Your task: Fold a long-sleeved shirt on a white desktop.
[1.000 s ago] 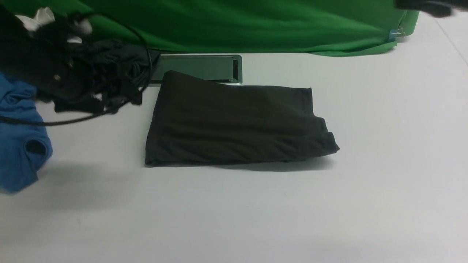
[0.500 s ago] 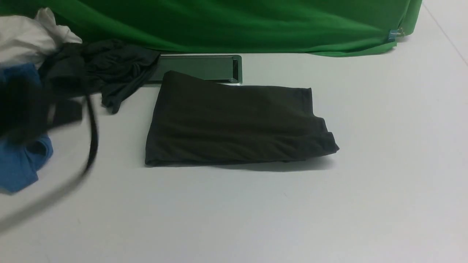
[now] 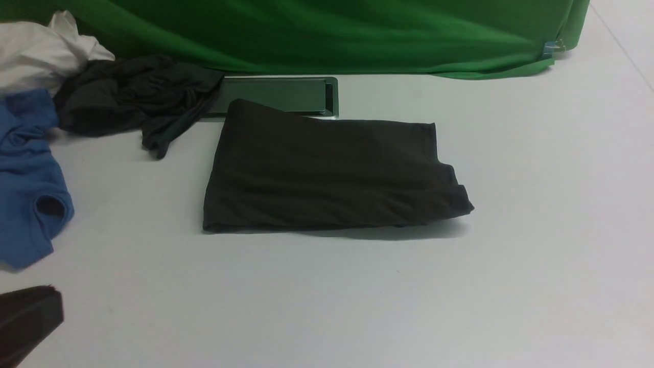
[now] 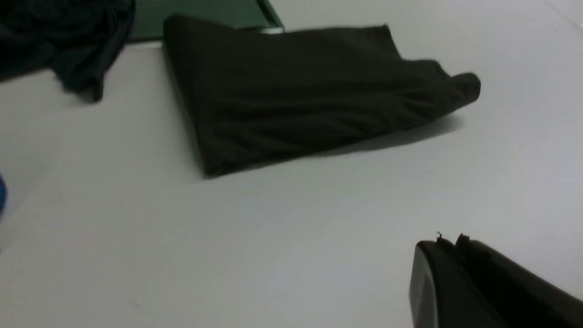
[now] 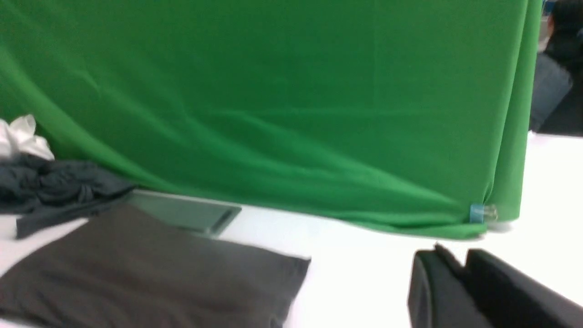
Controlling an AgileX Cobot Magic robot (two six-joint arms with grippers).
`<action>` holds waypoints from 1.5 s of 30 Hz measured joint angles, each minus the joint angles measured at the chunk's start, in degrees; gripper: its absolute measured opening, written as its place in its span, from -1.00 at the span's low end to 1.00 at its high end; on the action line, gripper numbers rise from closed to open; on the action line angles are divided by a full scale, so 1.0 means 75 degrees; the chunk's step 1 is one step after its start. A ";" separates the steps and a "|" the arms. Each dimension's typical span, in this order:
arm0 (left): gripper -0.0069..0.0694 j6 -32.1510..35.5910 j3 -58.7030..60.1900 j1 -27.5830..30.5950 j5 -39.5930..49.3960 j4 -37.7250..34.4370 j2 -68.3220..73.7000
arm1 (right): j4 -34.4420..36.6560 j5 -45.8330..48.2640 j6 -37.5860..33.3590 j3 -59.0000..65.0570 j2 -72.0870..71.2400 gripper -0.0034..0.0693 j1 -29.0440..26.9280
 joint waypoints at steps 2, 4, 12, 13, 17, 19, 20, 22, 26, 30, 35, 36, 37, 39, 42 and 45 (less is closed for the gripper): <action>-0.78 -0.0002 0.0000 0.0000 0.0000 0.0000 -0.0077 | 0.0000 0.0008 0.0000 0.0053 0.0000 -0.66 0.0000; -0.78 -0.0010 0.0000 0.0000 0.0000 0.0007 -0.0152 | 0.0000 0.0024 0.0000 0.0195 0.0000 -0.64 0.0000; -0.77 0.0201 0.0261 0.0000 -0.0539 0.0113 -0.0266 | 0.0000 0.0117 0.0000 0.0604 0.0000 -0.59 0.0000; -0.77 0.0207 0.0449 0.0000 -0.1025 0.0235 -0.0381 | 0.0000 0.0144 0.0000 0.0624 0.0000 -0.59 0.0000; -0.77 -0.0853 0.1717 -0.0147 -0.3336 0.1377 -0.1053 | 0.0000 0.0181 0.0000 0.0647 0.0000 -0.58 0.0000; -0.77 -0.1577 0.2362 -0.0287 -0.4076 0.2141 -0.1398 | 0.0000 0.0181 0.0000 0.0647 0.0000 -0.57 0.0000; -0.77 -0.2059 0.2841 -0.0394 -0.4540 0.2693 -0.1655 | 0.0000 0.0181 0.0000 0.0647 0.0000 -0.56 0.0000; -0.77 -0.2675 0.3944 -0.0558 -0.5419 0.3581 -0.2143 | 0.0000 0.0181 0.0000 0.0647 0.0000 -0.55 0.0000; -0.77 -0.2728 0.5209 -0.0557 -0.6019 0.3863 -0.2235 | 0.0005 0.0188 -0.0007 0.0655 -0.0003 -0.53 0.0000; -0.77 -0.2743 0.5485 -0.0557 -0.5903 0.3913 -0.2259 | 0.0005 0.0188 -0.0007 0.0655 -0.0003 -0.52 0.0000; -0.77 -0.2743 0.5485 -0.0564 -0.6017 0.3938 -0.2273 | 0.0005 0.0197 -0.0007 0.0655 -0.0003 -0.49 0.0000; -0.77 -0.2743 0.5485 -0.0564 -0.6048 0.3938 -0.2273 | 0.0005 0.0197 -0.0007 0.0655 -0.0003 -0.48 0.0000; -0.77 -0.2765 0.5485 -0.0564 -0.6092 0.3938 -0.2273 | 0.0005 0.0197 -0.0007 0.0655 -0.0003 -0.48 0.0000; -0.77 -0.2766 0.5485 -0.0564 -0.6125 0.3938 -0.2273 | 0.0005 0.0197 -0.0007 0.0655 -0.0003 -0.47 0.0000; -0.77 -0.2766 0.5485 -0.0564 -0.6125 0.3938 -0.2273 | 0.0005 0.0197 -0.0007 0.0655 -0.0003 -0.45 0.0000; -0.77 -0.2758 0.5485 -0.0564 -0.6125 0.3938 -0.2273 | 0.0005 0.0197 -0.0007 0.0655 -0.0003 -0.42 0.0000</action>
